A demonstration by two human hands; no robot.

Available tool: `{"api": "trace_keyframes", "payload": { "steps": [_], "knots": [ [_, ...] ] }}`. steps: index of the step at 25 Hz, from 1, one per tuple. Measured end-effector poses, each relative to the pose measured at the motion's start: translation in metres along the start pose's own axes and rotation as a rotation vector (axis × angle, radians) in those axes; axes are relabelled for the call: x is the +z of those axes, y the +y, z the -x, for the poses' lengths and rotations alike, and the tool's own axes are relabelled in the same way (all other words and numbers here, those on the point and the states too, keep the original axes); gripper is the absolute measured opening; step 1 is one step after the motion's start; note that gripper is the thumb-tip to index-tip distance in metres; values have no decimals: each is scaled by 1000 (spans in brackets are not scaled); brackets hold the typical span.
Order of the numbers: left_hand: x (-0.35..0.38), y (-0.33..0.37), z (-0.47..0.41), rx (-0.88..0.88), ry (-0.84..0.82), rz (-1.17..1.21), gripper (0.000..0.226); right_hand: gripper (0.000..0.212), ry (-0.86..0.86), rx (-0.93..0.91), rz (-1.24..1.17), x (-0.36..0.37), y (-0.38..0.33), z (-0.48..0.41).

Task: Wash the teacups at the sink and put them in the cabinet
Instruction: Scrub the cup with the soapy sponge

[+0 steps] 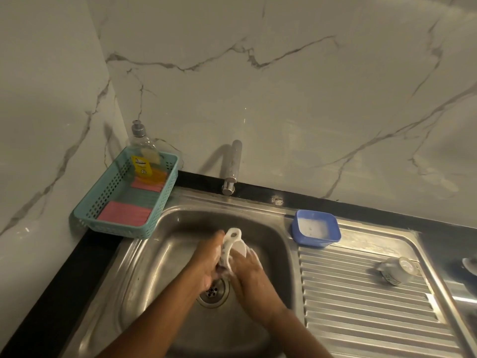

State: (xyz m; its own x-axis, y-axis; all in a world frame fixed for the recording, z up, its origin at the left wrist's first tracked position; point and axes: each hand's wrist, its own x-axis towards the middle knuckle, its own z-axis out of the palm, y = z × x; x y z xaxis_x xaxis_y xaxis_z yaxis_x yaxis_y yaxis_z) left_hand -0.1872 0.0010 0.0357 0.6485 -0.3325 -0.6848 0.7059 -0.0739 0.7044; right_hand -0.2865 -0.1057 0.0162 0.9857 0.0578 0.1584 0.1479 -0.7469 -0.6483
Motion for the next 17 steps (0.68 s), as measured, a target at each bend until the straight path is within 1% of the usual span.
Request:
{"api": "trace_keyframes", "payload": {
  "steps": [1, 2, 3, 4, 5, 6, 7, 8, 9, 10, 11, 12, 13, 14, 15, 16, 17],
  "knots": [
    [-4, -3, 3, -143, -52, -35, 48, 28, -99, -46, 178, -1, 13, 3],
    [-9, -8, 2, -214, -92, -51, 52, 29, -137, -37, 219, -2, 19, 5],
    [-11, -12, 1, -207, -128, -38, 53, 29, -115, 13, 151, -5, 16, 5],
    [-10, -16, 0, -138, -152, -2, 52, 31, -34, 138, -46, -10, 6, 3],
    [-6, -19, -2, -14, -144, 38, 50, 35, 60, 302, -322, -14, -9, -4],
    [-1, -20, -3, 142, -104, 60, 50, 37, 109, 457, -593, -14, -21, -14],
    [5, -21, -2, 284, -60, 61, 48, 34, 135, 565, -845, -12, -32, -23],
    [10, -19, 0, 393, -7, 48, 44, 30, 173, 594, -983, -10, -41, -27],
    [12, -14, 3, 450, 55, 41, 41, 28, 199, 548, -975, -7, -47, -27],
    [10, -7, 3, 459, 117, 24, 43, 27, 208, 451, -860, -3, -46, -23],
    [7, -2, 4, 425, 163, -2, 45, 26, 171, 333, -691, -1, -39, -15],
    [4, 1, 4, 347, 181, -42, 47, 26, 76, 217, -477, 0, -26, -5],
    [1, 1, 5, 237, 166, -104, 48, 27, -33, 121, -243, 0, -12, 2],
    [-2, -1, 6, 120, 127, -172, 49, 30, -122, 68, -36, -3, 0, 6],
    [-5, -2, 8, 20, 79, -229, 50, 32, -150, 53, 64, -4, 6, 9],
    [-8, -5, 8, -33, 22, -275, 53, 33, -135, 66, 61, -6, 6, 9],
    [-10, -7, 6, -26, -39, -306, 56, 33, -66, 145, -51, -10, 0, 6]
  ]
}}
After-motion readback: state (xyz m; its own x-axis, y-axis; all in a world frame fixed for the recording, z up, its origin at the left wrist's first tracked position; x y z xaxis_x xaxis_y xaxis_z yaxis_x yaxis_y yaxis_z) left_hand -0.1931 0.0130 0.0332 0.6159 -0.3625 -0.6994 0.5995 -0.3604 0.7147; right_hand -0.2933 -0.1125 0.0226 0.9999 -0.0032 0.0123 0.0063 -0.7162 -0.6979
